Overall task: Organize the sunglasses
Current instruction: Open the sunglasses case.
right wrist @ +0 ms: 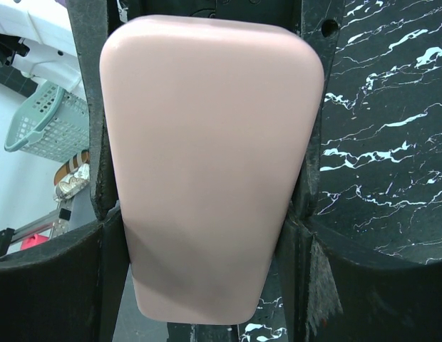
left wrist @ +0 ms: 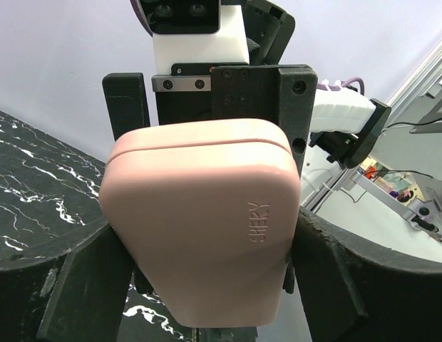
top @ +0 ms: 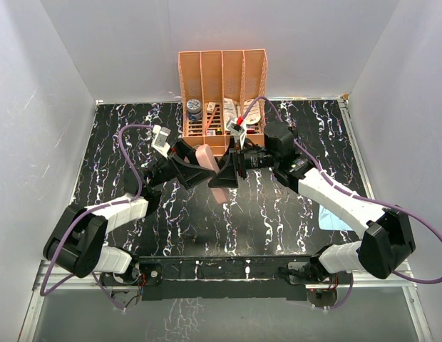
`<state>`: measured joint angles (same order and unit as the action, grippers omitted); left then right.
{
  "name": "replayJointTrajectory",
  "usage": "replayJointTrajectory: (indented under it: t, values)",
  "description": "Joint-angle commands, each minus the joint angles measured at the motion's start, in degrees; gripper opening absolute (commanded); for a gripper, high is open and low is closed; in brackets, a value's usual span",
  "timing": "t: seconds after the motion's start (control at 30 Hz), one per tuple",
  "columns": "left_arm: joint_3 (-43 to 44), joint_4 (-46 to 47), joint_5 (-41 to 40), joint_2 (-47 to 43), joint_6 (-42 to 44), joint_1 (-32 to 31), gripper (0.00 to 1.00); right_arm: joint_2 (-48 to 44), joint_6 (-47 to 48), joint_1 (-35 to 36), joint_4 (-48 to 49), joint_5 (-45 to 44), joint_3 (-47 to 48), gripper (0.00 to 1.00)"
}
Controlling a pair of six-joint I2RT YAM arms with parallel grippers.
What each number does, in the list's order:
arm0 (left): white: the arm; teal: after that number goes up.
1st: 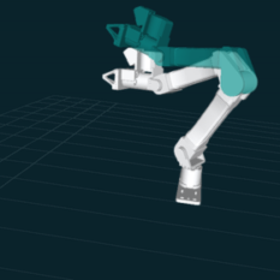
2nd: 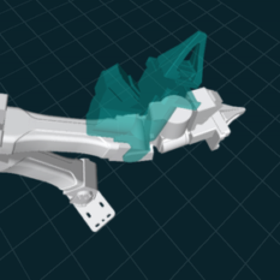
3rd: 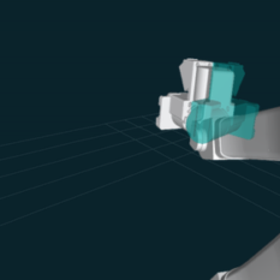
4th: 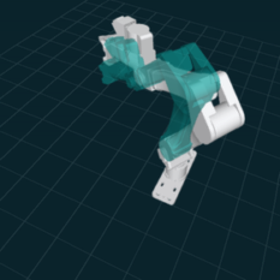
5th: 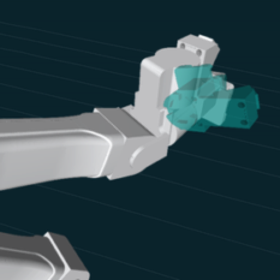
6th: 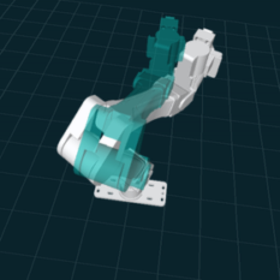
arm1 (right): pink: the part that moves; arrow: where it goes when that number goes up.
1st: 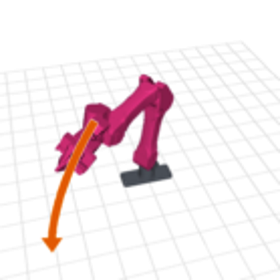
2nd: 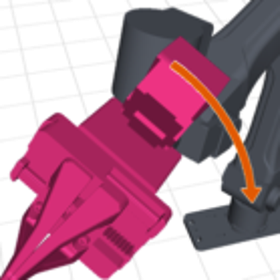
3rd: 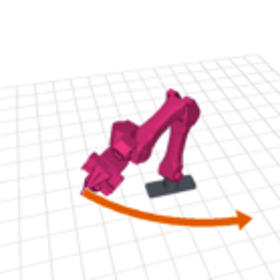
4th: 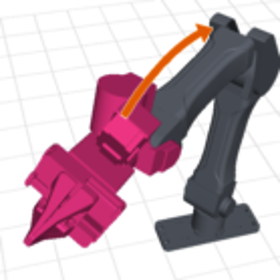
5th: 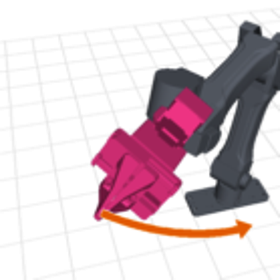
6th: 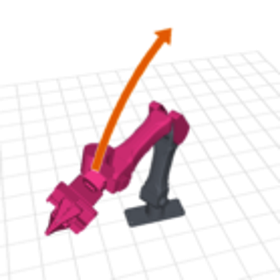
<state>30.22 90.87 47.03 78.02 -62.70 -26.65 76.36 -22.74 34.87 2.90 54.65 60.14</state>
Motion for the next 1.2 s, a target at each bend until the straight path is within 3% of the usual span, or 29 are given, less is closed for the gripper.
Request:
replayJointTrajectory:
  t: [0.0,0.13,0.33,0.5,0.93,1.17]
  values:
    - [-0.49,11.52,-0.14,-1.55,1.44,-0.33,0.76,-0.57,-0.81,0.11,4.03,-0.43,2.90,0.00]
    - [-0.76,11.52,-0.50,-1.80,1.81,-0.33,0.75,-1.01,-0.77,0.11,3.96,-0.75,2.62,0.00]
    - [-0.14,11.56,0.81,-1.56,2.41,-0.42,0.61,-1.19,-1.62,0.10,5.17,0.01,2.63,0.00]
    - [0.01,11.61,2.63,-2.35,2.90,-0.42,0.58,-1.76,-5.70,0.01,9.96,1.82,1.81,0.00]
    - [0.26,11.61,4.65,-3.89,2.93,-0.42,0.60,-3.55,-20.61,-2.10,28.70,7.24,-1.47,0.00]
    - [0.46,11.61,5.65,-4.34,3.16,-0.50,0.61,-2.20,-39.32,-5.79,51.06,9.71,-4.45,0.00]
